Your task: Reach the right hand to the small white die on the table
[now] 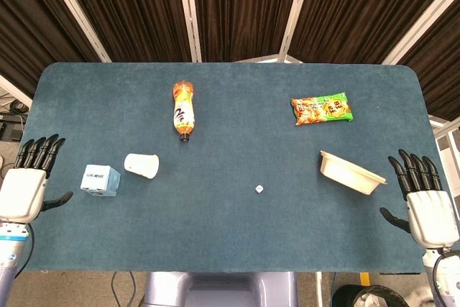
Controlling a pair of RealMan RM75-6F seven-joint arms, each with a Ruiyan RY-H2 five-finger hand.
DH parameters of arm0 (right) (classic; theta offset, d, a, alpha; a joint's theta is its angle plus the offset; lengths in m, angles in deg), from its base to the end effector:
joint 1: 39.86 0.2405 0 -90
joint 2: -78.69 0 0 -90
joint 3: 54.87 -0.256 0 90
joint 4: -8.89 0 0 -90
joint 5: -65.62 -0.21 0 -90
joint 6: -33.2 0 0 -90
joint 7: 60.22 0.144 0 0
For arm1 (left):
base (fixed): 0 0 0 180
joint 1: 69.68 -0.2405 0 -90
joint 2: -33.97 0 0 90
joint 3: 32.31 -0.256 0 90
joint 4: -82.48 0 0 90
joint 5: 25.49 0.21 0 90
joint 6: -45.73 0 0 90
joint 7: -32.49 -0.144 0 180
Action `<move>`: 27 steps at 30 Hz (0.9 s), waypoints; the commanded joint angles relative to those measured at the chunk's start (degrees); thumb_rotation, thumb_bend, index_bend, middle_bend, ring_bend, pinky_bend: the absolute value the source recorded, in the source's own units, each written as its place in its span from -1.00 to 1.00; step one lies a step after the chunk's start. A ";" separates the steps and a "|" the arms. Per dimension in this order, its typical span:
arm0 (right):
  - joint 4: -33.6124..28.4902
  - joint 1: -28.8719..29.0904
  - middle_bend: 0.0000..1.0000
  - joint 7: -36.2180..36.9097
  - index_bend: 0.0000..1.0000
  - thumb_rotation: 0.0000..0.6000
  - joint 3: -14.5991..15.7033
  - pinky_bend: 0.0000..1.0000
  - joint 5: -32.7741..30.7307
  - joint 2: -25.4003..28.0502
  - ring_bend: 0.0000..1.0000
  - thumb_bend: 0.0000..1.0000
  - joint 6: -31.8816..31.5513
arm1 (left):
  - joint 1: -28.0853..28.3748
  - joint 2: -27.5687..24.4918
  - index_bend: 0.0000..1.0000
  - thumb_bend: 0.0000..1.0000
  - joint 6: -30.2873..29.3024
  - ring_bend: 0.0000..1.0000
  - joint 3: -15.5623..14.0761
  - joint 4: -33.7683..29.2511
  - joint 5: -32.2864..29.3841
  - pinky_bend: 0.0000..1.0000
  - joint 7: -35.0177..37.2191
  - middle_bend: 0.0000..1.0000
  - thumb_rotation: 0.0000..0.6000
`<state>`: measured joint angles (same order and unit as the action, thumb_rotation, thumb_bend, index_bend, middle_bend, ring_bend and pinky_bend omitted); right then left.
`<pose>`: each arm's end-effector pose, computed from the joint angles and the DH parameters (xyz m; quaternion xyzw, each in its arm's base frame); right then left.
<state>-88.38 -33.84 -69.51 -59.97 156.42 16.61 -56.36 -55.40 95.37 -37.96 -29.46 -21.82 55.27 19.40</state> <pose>-0.2738 -0.1918 0.1742 0.6169 -0.2937 0.4132 0.6021 -0.2525 0.2214 0.1563 -0.6258 -0.3471 -0.3924 0.5779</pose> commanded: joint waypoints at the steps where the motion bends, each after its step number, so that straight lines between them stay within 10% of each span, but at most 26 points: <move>1: 0.09 0.02 -1.00 -0.04 -0.98 1.00 0.13 -1.00 0.11 -0.08 -1.00 -1.00 0.15 | -0.12 -0.23 -1.00 -1.00 0.39 -1.00 0.21 0.43 -0.15 -1.00 0.58 -1.00 1.00; 9: 1.46 1.66 -0.96 -1.94 -1.00 1.00 1.40 -1.00 1.72 -1.42 -1.00 -1.00 3.64 | -0.28 -0.91 -1.00 -1.00 0.85 -1.00 0.76 0.80 0.38 -1.00 1.90 -1.00 1.00; 11: 1.96 2.81 -0.53 -3.60 -1.00 1.00 1.82 -0.96 2.58 -1.92 -0.71 -0.92 5.59 | -0.23 -1.03 -1.00 -1.00 0.88 -1.00 1.00 0.87 0.45 -1.00 1.99 -1.00 1.00; 13: 2.53 5.07 -0.01 -5.62 -1.00 1.00 2.09 -0.46 3.71 -2.46 -0.18 -0.67 9.09 | -0.08 -1.07 -1.00 -1.00 1.25 -1.00 1.25 1.16 0.24 -1.00 1.85 -1.00 1.00; 15: 3.07 7.79 0.23 -6.48 -1.00 1.00 2.37 0.38 5.38 -2.82 0.21 -0.31 12.85 | 0.17 -1.09 -1.00 -1.00 2.01 -1.00 1.47 1.29 -0.36 -1.00 1.72 -1.00 1.00; 17: 3.31 10.64 0.34 -5.78 -1.00 1.00 2.81 0.78 6.68 -3.14 0.38 -0.09 17.07 | 0.42 -1.12 -1.00 -1.00 2.62 -1.00 1.78 1.38 -0.94 -1.00 1.50 -1.00 1.00; 27: 1.21 22.27 0.53 -3.96 -1.00 1.00 2.62 1.00 -1.13 -5.01 0.58 0.31 40.09 | 0.57 -1.03 -1.00 -1.00 2.89 -1.00 2.39 1.03 -1.10 -1.00 0.11 -1.00 1.00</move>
<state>-86.74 -15.76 -73.74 -57.10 158.88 13.03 -22.26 -54.81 94.30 -35.05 -27.09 -20.75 54.16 19.59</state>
